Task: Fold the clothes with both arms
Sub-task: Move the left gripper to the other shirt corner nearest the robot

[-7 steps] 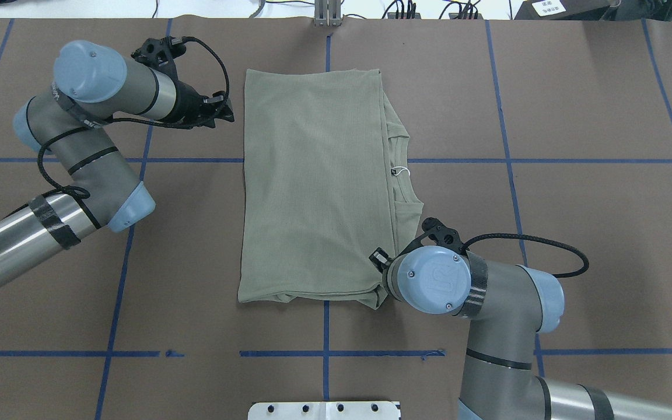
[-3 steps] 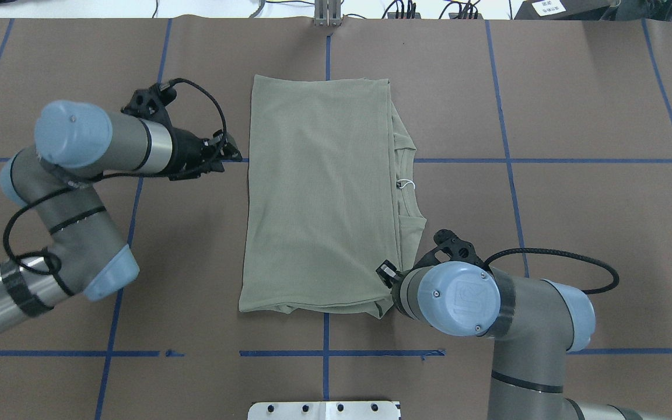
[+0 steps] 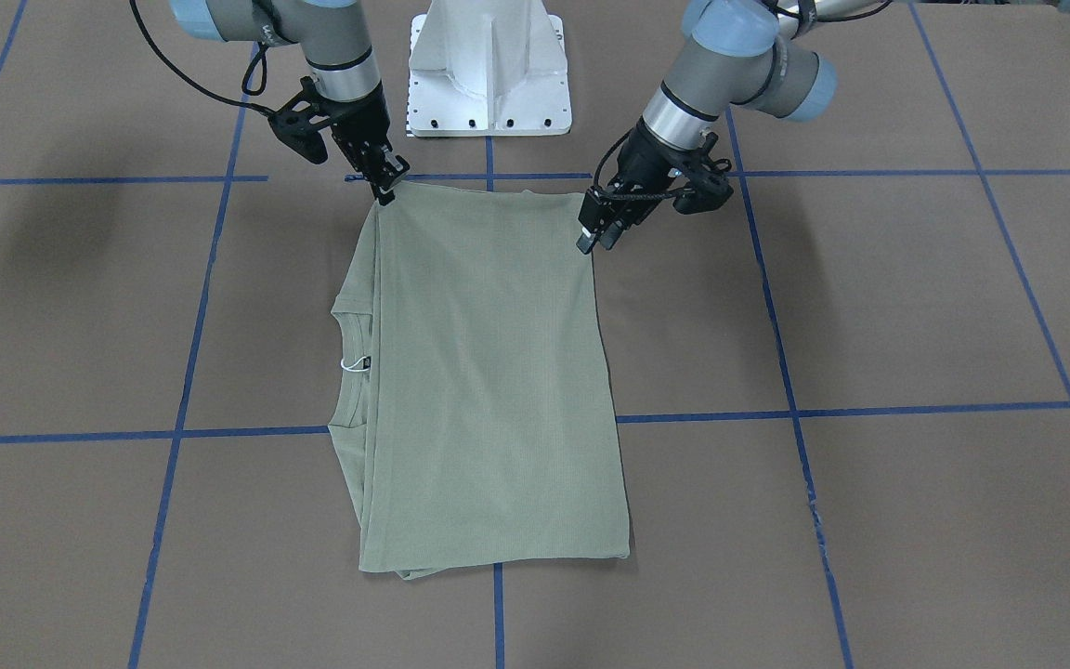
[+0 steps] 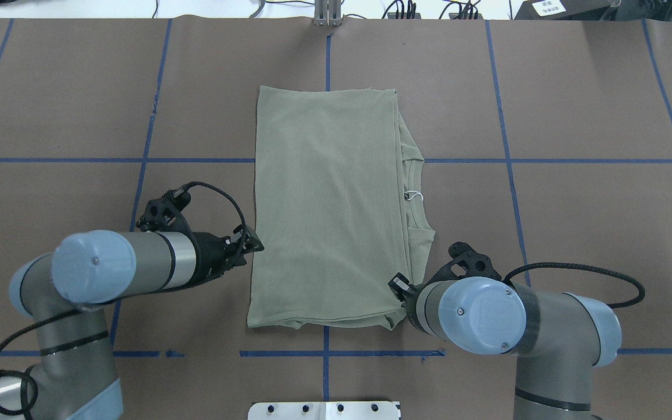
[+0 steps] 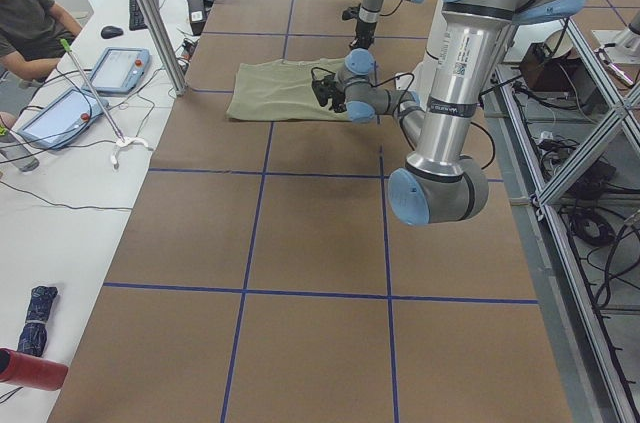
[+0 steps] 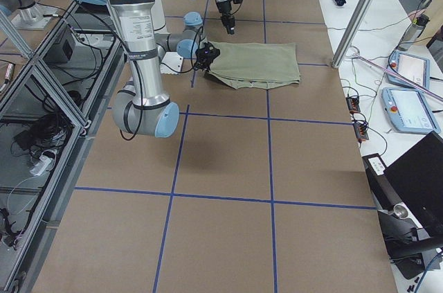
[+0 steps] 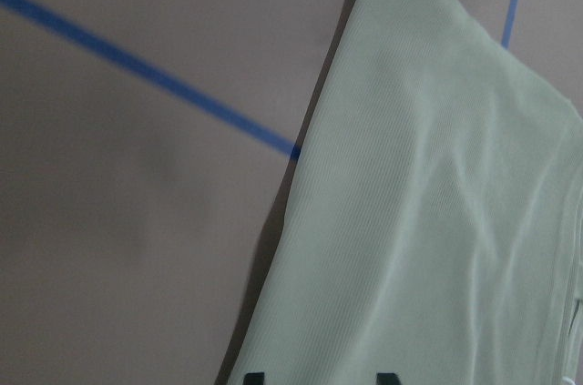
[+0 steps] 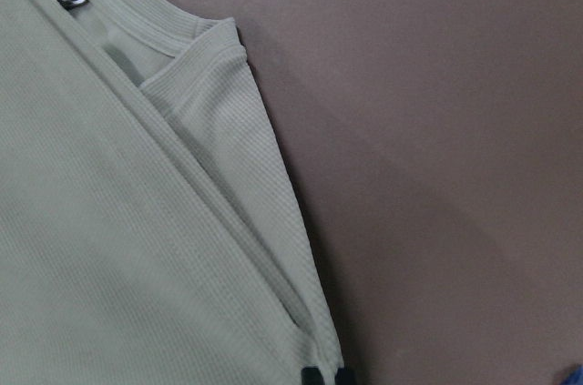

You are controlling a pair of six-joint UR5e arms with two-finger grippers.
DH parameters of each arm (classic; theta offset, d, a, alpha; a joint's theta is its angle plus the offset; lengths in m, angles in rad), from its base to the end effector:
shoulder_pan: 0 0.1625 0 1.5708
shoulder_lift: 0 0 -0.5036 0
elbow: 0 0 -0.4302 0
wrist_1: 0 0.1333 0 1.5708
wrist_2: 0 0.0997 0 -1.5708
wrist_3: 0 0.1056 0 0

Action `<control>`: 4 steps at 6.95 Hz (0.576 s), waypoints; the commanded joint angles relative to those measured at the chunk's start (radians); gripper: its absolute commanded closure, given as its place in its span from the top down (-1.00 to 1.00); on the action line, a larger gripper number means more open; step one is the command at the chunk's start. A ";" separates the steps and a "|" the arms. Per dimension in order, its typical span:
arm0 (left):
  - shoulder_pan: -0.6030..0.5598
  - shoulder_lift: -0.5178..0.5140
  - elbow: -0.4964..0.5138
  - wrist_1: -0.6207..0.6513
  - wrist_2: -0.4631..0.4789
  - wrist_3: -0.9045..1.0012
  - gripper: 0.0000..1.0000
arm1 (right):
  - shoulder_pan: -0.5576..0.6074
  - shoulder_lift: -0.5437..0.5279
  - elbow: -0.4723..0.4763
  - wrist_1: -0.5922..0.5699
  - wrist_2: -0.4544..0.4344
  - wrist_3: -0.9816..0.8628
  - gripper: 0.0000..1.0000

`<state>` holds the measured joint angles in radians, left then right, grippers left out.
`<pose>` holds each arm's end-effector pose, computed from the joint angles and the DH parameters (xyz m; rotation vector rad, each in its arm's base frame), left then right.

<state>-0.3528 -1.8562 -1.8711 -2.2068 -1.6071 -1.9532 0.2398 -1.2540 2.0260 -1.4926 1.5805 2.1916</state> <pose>0.5498 -0.3404 0.3503 -0.0507 1.2441 -0.6178 -0.5614 -0.2734 0.3357 -0.1750 -0.8578 0.8027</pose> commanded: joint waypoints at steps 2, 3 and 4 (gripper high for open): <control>0.150 0.019 -0.014 0.058 0.088 -0.081 0.03 | -0.002 -0.001 0.003 0.000 0.004 -0.001 -1.00; 0.162 0.022 -0.008 0.058 0.088 -0.081 0.02 | -0.002 -0.001 0.003 0.000 0.004 -0.001 -1.00; 0.163 0.019 -0.011 0.084 0.088 -0.081 0.02 | -0.002 0.002 0.003 0.000 0.004 -0.001 -1.00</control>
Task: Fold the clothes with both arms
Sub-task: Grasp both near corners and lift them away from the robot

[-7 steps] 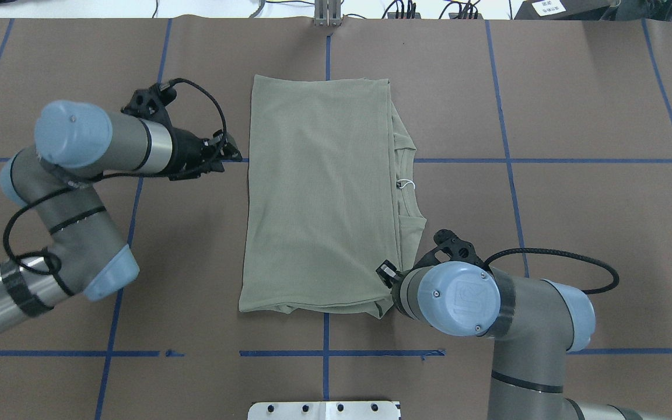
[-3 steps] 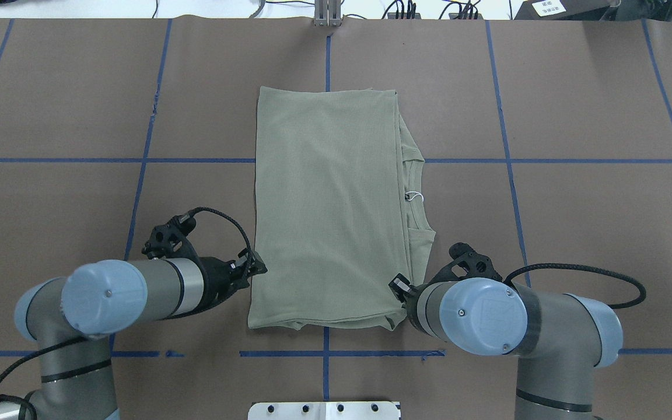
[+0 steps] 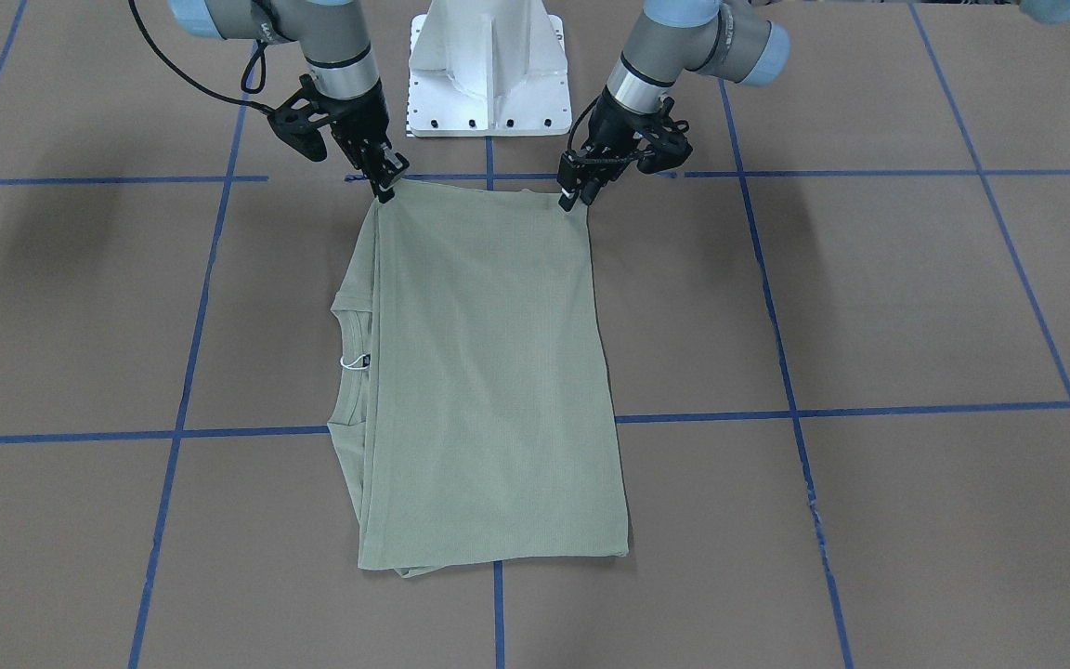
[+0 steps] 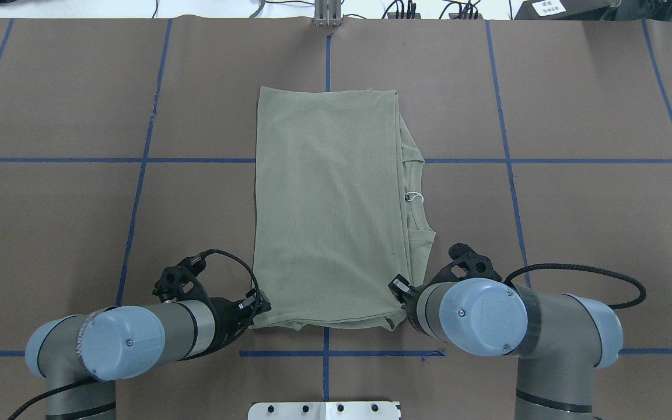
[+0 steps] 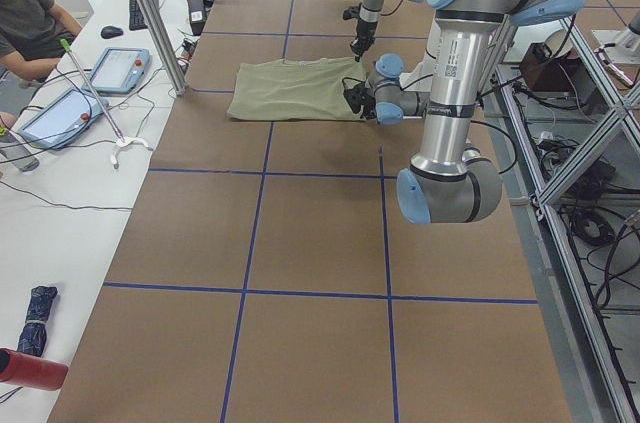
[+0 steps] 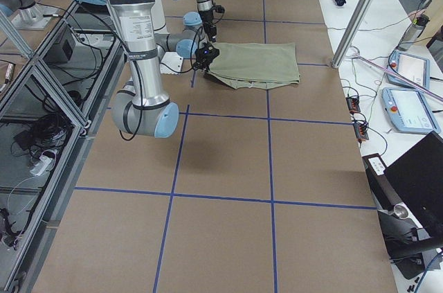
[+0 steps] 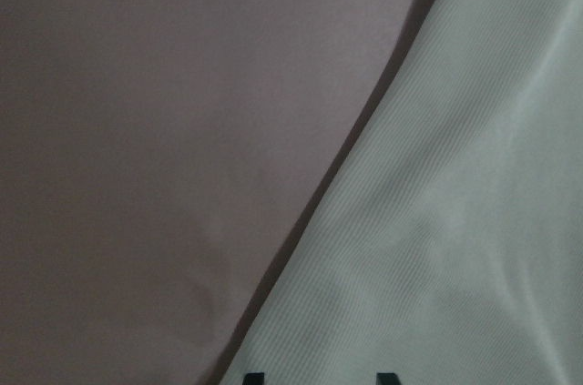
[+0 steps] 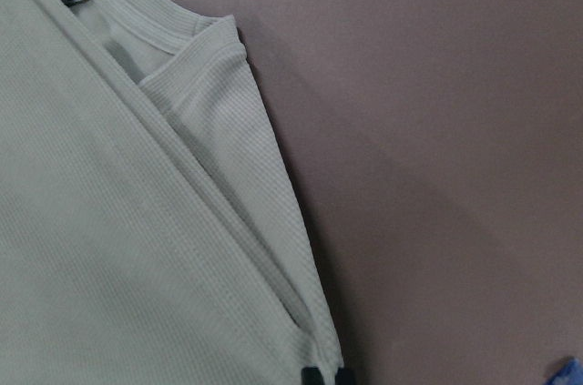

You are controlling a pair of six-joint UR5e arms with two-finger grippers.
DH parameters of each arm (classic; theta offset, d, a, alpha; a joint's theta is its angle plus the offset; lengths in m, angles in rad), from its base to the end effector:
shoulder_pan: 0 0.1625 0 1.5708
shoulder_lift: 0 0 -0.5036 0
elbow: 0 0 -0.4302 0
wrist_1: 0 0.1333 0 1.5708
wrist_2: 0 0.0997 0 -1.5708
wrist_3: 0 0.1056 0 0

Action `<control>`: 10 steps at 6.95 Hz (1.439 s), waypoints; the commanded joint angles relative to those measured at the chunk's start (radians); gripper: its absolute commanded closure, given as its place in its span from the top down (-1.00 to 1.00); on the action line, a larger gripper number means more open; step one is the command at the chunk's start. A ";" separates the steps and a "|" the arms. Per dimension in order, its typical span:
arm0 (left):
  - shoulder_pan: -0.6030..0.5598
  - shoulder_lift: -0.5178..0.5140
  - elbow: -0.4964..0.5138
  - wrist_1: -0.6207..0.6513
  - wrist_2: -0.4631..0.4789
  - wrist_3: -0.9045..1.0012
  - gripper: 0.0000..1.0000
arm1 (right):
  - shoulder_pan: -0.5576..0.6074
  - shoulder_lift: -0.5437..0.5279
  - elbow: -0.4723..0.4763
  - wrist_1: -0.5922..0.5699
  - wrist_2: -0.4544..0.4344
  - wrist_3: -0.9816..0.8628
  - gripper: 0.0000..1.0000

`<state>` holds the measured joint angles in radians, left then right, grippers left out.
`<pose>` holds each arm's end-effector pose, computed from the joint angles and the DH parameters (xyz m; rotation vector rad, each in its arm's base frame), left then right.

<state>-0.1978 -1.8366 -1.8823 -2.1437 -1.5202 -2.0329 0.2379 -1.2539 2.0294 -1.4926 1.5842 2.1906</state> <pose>0.5902 -0.2597 0.3657 -0.1090 1.1668 -0.6134 -0.5610 -0.2717 0.3341 -0.1795 -0.8602 0.7980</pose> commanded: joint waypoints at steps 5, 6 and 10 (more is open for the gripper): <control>0.014 -0.003 -0.020 0.093 -0.005 -0.001 0.00 | 0.000 0.004 0.000 0.000 0.000 0.000 -1.00; 0.017 -0.004 -0.018 0.093 -0.006 -0.001 -0.05 | 0.000 0.002 0.000 0.000 0.000 0.000 -1.00; 0.017 -0.004 -0.017 0.093 -0.008 -0.001 -1.00 | 0.000 0.004 0.002 0.000 0.000 0.000 -1.00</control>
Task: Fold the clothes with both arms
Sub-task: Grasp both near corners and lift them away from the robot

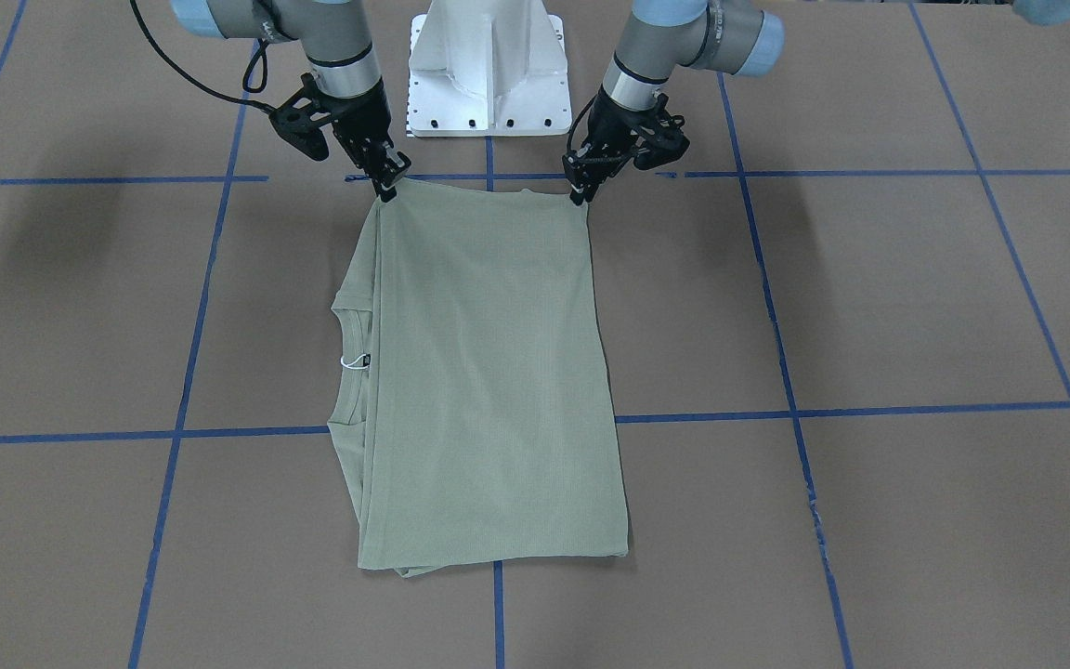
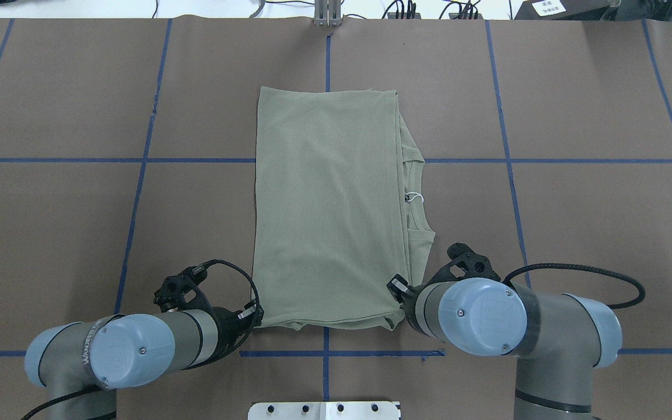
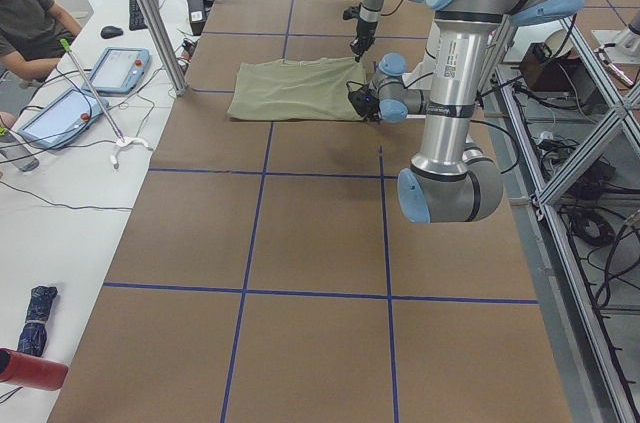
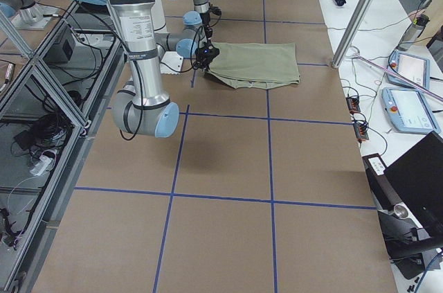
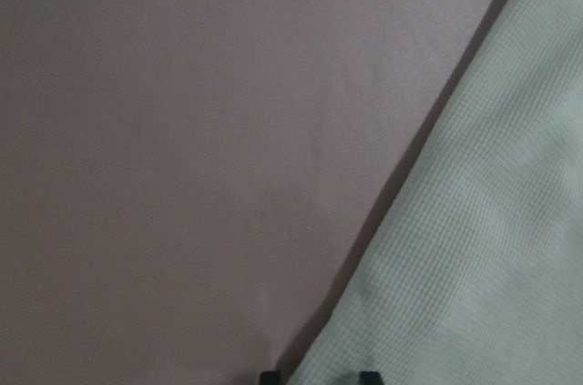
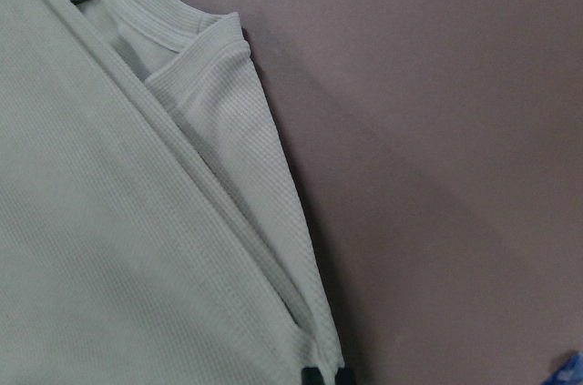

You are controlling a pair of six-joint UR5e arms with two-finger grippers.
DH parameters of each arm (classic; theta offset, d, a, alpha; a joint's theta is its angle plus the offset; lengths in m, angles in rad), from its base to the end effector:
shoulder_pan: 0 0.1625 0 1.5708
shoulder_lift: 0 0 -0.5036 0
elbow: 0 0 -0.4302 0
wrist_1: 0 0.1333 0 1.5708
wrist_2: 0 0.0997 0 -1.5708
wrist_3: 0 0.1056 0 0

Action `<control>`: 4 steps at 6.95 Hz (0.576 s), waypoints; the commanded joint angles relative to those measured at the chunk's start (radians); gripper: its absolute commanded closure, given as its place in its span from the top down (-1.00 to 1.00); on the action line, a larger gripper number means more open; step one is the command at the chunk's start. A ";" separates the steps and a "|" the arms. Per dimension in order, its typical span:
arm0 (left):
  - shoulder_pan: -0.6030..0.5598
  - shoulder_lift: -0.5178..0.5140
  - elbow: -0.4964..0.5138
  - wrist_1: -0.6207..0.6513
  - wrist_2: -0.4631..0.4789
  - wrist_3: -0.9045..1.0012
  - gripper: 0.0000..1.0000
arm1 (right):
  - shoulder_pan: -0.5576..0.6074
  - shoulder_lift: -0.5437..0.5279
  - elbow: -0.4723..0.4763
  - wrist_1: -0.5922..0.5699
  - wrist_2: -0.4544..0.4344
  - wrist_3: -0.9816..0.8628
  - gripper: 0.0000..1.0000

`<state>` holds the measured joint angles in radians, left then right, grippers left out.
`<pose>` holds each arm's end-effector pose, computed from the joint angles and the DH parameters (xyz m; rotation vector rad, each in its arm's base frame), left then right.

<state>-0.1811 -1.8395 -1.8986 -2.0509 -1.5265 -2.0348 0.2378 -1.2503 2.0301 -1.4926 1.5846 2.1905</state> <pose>0.5946 -0.2491 0.3686 -0.1142 1.0900 -0.6044 -0.5614 -0.2717 0.3316 -0.1807 -0.8645 0.7971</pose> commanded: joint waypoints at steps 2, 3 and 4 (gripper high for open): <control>0.000 -0.003 -0.013 -0.002 -0.006 0.001 -1.00 | 0.000 0.002 0.001 0.000 0.000 0.000 -1.00; -0.004 0.003 -0.048 0.000 -0.014 0.001 -1.00 | 0.000 0.003 0.002 0.000 0.000 0.002 -1.00; -0.001 0.038 -0.104 0.003 -0.024 -0.001 -1.00 | 0.000 -0.007 0.030 0.000 0.002 0.000 -1.00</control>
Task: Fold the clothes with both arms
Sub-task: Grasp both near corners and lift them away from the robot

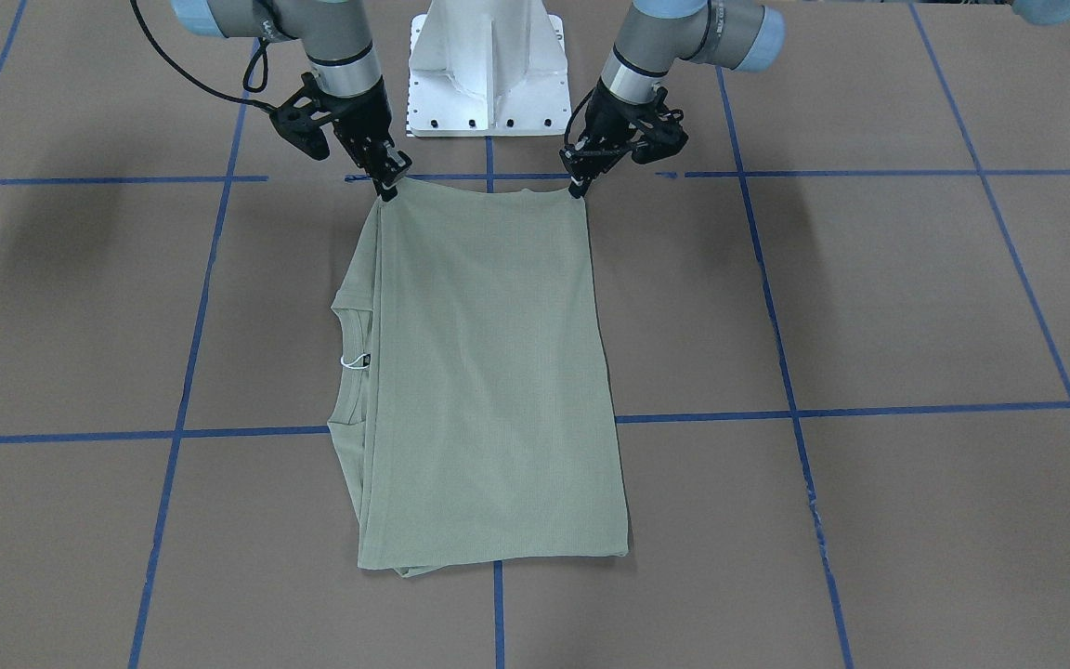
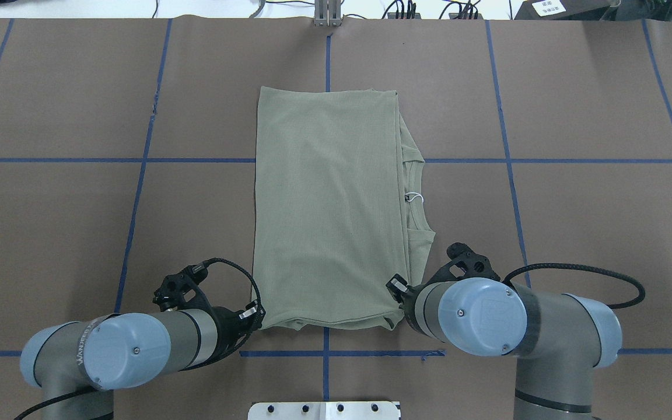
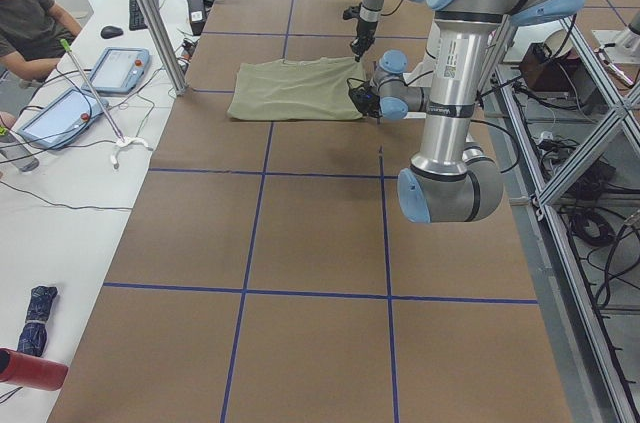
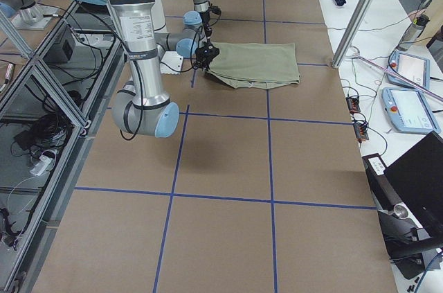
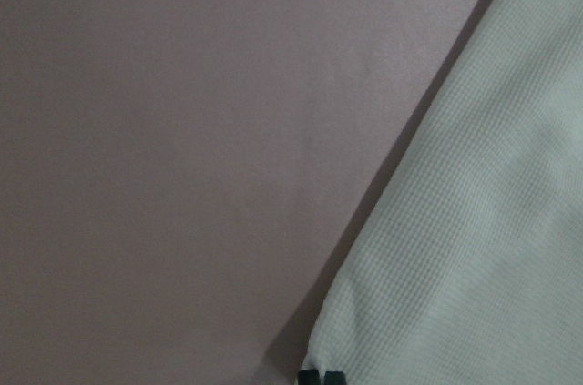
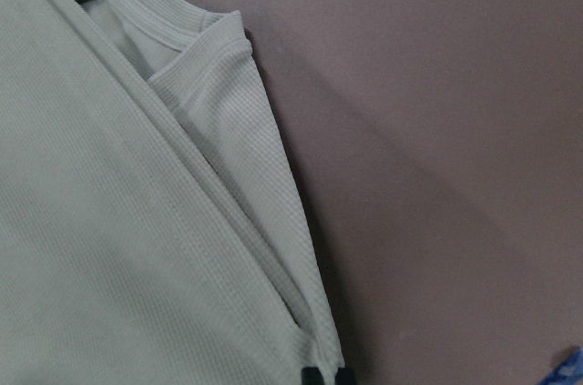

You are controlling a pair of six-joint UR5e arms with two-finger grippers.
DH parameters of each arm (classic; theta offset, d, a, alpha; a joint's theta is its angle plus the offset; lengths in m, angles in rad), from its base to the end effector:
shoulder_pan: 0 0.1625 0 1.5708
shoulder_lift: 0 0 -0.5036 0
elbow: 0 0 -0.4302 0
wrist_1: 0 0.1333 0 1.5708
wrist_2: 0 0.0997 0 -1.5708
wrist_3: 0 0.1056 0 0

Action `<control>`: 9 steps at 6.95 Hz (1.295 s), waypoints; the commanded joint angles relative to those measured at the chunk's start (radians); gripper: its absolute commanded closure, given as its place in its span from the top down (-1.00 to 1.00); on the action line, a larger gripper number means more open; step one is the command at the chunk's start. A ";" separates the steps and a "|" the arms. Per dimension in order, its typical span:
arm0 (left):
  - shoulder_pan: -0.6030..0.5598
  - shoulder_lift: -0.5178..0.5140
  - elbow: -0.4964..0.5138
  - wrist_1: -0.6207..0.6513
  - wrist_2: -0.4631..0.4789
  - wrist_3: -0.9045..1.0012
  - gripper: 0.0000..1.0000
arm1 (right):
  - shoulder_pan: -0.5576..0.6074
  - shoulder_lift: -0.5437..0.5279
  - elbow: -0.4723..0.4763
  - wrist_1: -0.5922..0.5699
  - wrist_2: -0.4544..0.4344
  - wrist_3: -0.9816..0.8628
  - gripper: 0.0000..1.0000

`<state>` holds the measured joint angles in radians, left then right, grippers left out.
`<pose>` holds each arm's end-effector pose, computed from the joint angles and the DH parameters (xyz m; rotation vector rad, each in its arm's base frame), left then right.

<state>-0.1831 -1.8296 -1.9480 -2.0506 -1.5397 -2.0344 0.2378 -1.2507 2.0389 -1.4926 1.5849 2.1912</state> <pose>0.5785 -0.2460 0.3506 -0.1306 1.1276 -0.5945 -0.5587 -0.2710 0.3279 -0.1829 -0.8729 0.7964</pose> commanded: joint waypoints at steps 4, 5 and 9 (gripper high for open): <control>0.001 0.076 -0.334 0.099 -0.040 -0.106 -1.00 | -0.008 -0.078 0.239 0.000 -0.002 0.002 -1.00; -0.030 0.032 -0.351 0.160 -0.065 -0.101 -1.00 | 0.029 -0.066 0.236 0.000 0.003 0.001 -1.00; -0.384 -0.189 -0.041 0.162 -0.126 0.101 -1.00 | 0.335 0.158 -0.065 0.012 0.153 -0.135 -1.00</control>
<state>-0.4804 -1.9784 -2.0655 -1.8840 -1.6586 -1.9939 0.4870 -1.1598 2.0818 -1.4863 1.6870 2.1151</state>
